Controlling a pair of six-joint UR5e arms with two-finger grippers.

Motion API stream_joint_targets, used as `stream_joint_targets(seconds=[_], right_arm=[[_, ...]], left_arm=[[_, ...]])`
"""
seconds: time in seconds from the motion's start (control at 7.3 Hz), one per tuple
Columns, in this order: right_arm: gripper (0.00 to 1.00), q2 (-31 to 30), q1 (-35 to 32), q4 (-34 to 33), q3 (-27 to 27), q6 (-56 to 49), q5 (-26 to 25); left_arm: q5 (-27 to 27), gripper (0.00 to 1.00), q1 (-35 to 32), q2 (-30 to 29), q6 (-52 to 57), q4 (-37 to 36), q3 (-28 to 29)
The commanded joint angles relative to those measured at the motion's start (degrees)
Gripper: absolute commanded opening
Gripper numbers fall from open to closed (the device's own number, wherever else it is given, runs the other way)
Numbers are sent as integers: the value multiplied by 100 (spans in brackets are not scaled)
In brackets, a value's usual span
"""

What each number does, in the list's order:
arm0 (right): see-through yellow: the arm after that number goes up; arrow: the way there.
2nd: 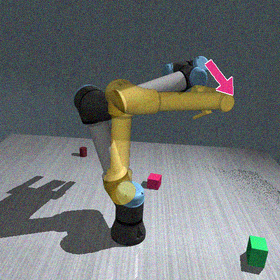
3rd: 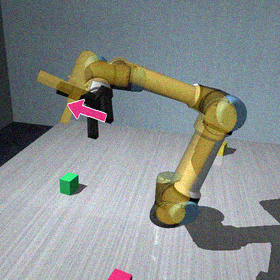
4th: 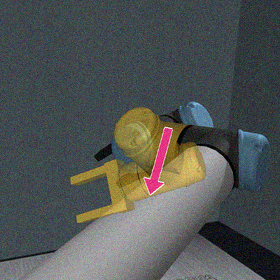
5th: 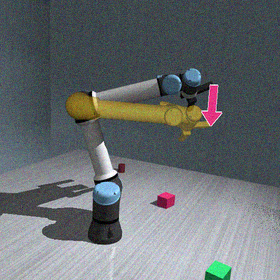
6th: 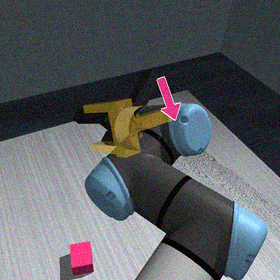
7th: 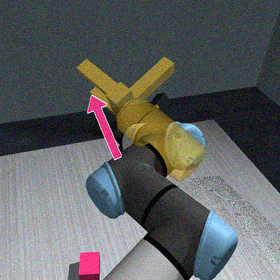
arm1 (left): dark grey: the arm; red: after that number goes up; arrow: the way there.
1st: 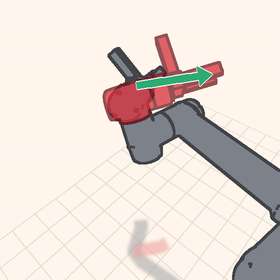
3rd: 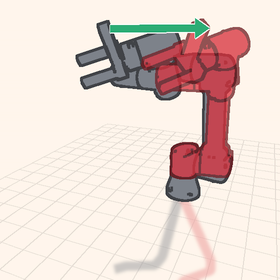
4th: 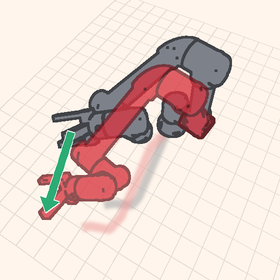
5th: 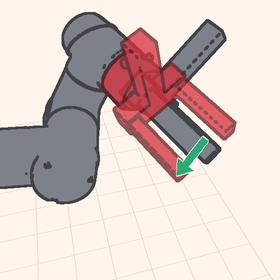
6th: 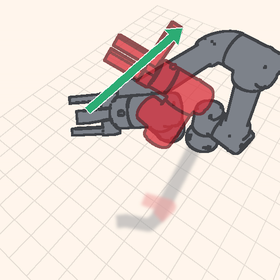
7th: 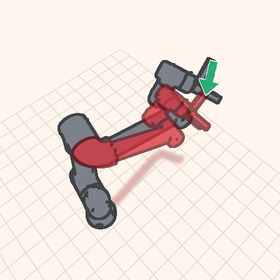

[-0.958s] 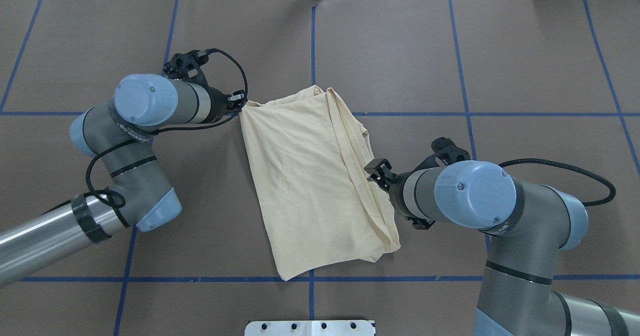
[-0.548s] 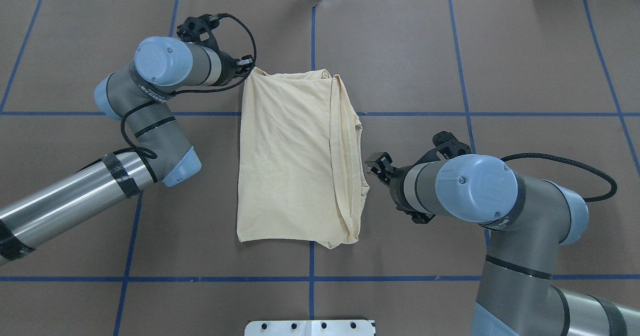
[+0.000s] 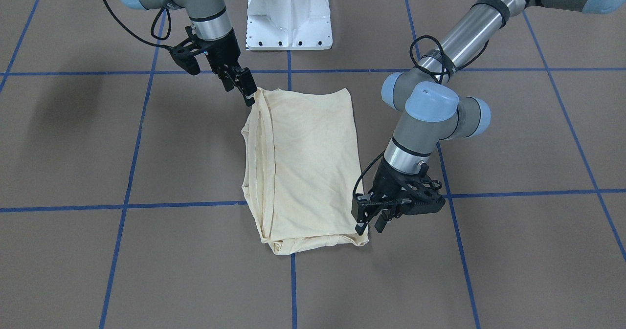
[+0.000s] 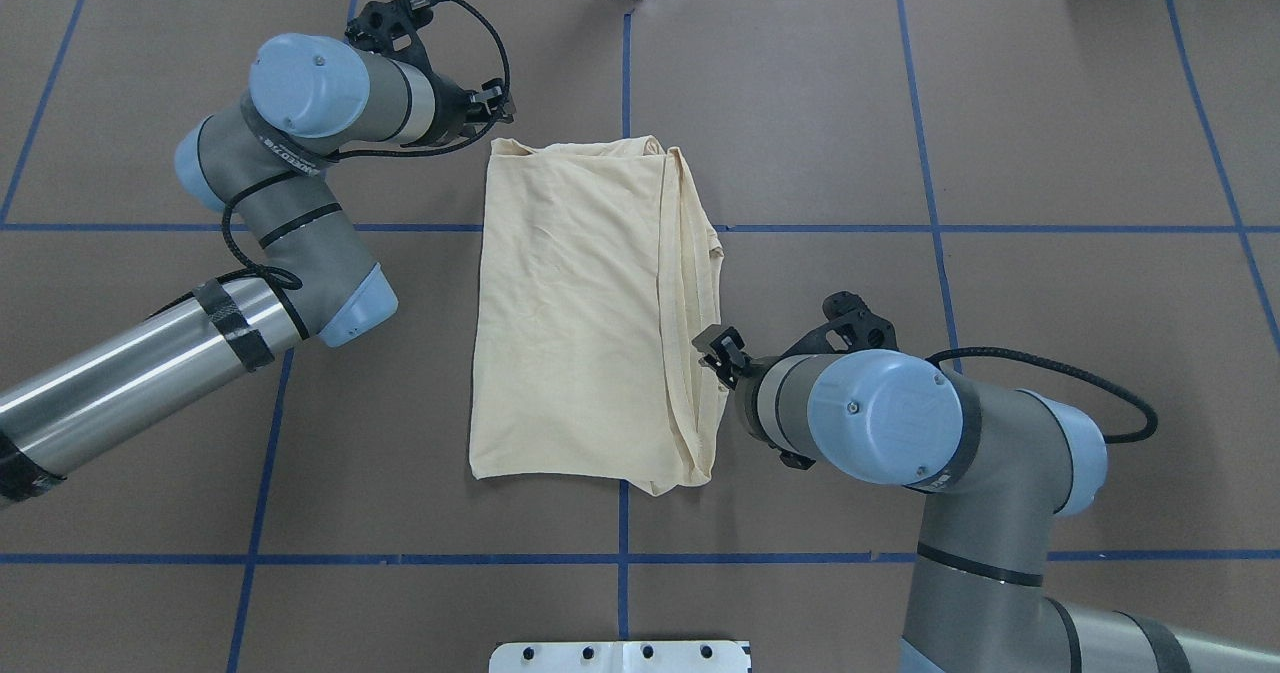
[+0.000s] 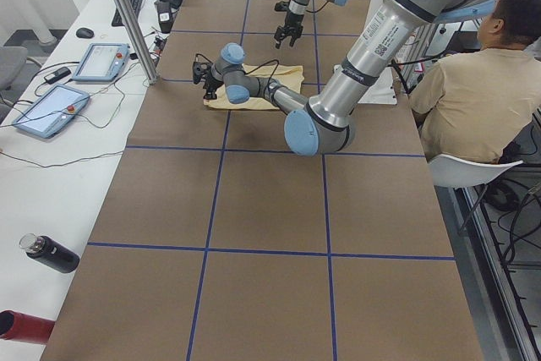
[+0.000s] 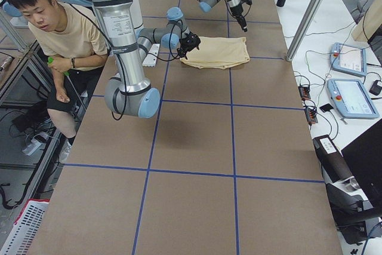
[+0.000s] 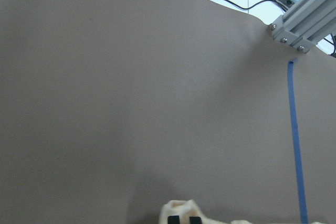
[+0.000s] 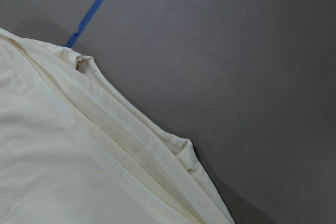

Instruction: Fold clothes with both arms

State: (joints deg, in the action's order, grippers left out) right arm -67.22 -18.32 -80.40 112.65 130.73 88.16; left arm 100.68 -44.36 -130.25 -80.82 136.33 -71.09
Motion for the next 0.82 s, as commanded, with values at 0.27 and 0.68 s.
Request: stream_joint_targets(seconds=[0.27, 0.68], right_arm=[[92, 509, 258, -2, -788, 884, -229], [88, 491, 346, -45, -894, 849, -186]], left_arm=[[136, 58, -38, 158, -39, -19, -248], [136, 58, -38, 166, -65, -19, -256]])
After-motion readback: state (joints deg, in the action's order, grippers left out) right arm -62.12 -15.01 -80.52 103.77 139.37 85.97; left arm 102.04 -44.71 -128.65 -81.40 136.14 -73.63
